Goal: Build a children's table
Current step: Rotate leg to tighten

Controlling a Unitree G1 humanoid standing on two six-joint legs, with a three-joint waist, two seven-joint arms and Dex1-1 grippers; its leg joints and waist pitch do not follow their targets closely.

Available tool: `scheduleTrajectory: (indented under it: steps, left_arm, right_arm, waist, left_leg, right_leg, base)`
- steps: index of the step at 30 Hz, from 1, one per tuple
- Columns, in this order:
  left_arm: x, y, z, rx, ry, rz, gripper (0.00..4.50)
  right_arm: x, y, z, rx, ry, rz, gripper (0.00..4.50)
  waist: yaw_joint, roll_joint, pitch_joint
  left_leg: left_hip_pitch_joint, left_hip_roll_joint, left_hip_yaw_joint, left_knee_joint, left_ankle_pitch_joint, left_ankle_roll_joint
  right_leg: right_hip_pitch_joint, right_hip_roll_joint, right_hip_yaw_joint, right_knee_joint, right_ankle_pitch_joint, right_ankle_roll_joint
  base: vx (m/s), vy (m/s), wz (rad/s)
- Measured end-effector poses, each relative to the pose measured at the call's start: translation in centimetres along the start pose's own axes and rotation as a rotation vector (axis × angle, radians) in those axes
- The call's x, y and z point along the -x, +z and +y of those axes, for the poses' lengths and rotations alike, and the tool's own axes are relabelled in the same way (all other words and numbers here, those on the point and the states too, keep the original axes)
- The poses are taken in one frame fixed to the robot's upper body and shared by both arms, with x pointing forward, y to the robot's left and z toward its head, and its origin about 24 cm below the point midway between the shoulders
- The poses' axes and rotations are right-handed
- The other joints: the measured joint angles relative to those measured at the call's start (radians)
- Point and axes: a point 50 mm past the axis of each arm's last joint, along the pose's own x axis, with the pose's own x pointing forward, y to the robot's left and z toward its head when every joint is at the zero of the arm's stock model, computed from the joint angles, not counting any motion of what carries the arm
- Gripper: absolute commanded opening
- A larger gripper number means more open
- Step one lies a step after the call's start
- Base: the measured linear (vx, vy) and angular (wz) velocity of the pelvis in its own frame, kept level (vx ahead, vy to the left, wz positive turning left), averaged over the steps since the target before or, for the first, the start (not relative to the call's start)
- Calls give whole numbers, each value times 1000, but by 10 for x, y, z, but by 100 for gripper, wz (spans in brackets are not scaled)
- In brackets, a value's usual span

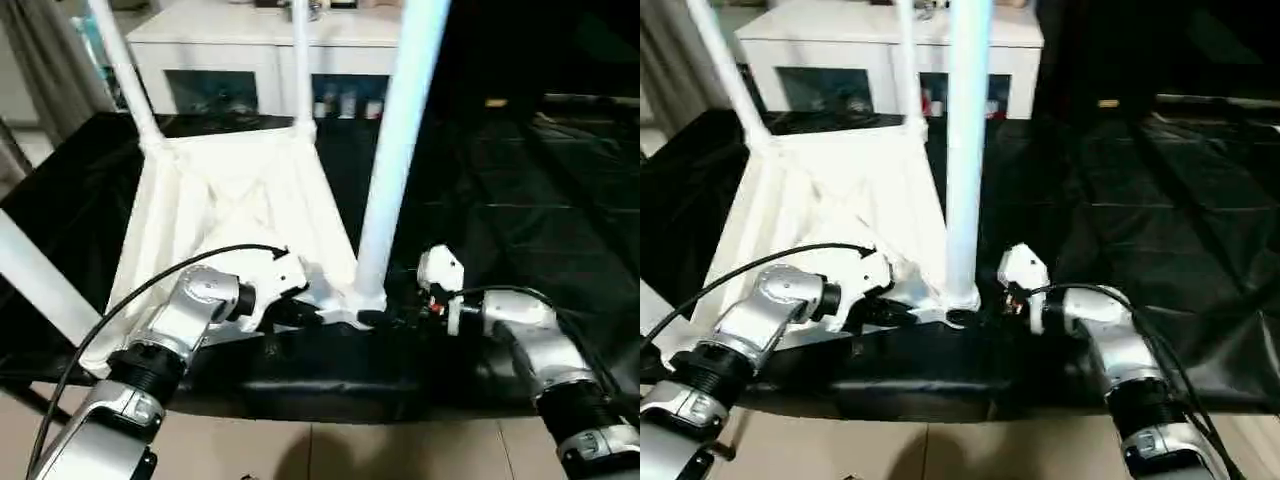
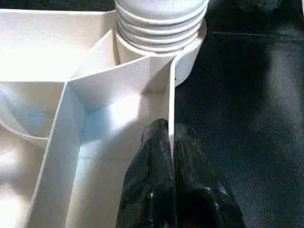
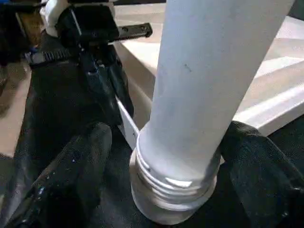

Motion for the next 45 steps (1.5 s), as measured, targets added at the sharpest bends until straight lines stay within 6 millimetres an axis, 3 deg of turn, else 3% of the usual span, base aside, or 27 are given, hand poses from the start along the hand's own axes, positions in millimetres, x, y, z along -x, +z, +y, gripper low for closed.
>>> scheduleTrajectory:
  steps: [19, 31, 38, 45]
  left_arm:
    - [-3, 5, -3, -17, -31, -2, 0]
    - [0, 5, -5, -25, -33, -3, 0]
    - [3, 8, -9, -41, -34, -4, 0]
    - [8, 11, -11, -52, -25, -6, 0]
  right_arm:
    - [-6, -7, -2, 5, -32, 33, 381]
    - [-7, -5, -4, 15, -20, 28, 381]
    - [-5, -8, 2, 12, -16, 24, 381]
    - [-7, -2, 3, 28, -13, 1, 381]
  waist:
    - [20, 0, 0]
    - [19, -2, 1]
    - [17, -7, 6]
    - [8, -13, 24]
  left_leg:
    - [-1, 3, 0, -1, 0, -1]
    - [-3, 4, -1, 1, 0, -1]
    - [-9, 4, -2, -1, 0, -1]
    - [-10, 4, -2, -9, 0, -1]
  right_leg:
    - [-1, 0, 0, 15, 0, 1]
    - [-2, 1, 0, 24, 0, 1]
    - [-6, 1, 0, 24, 0, 2]
    - [-9, 2, 1, 23, -1, 3]
  base:
    - [0, 0, 0]
    - [0, 0, 0]
    - [0, 0, 0]
    - [0, 0, 0]
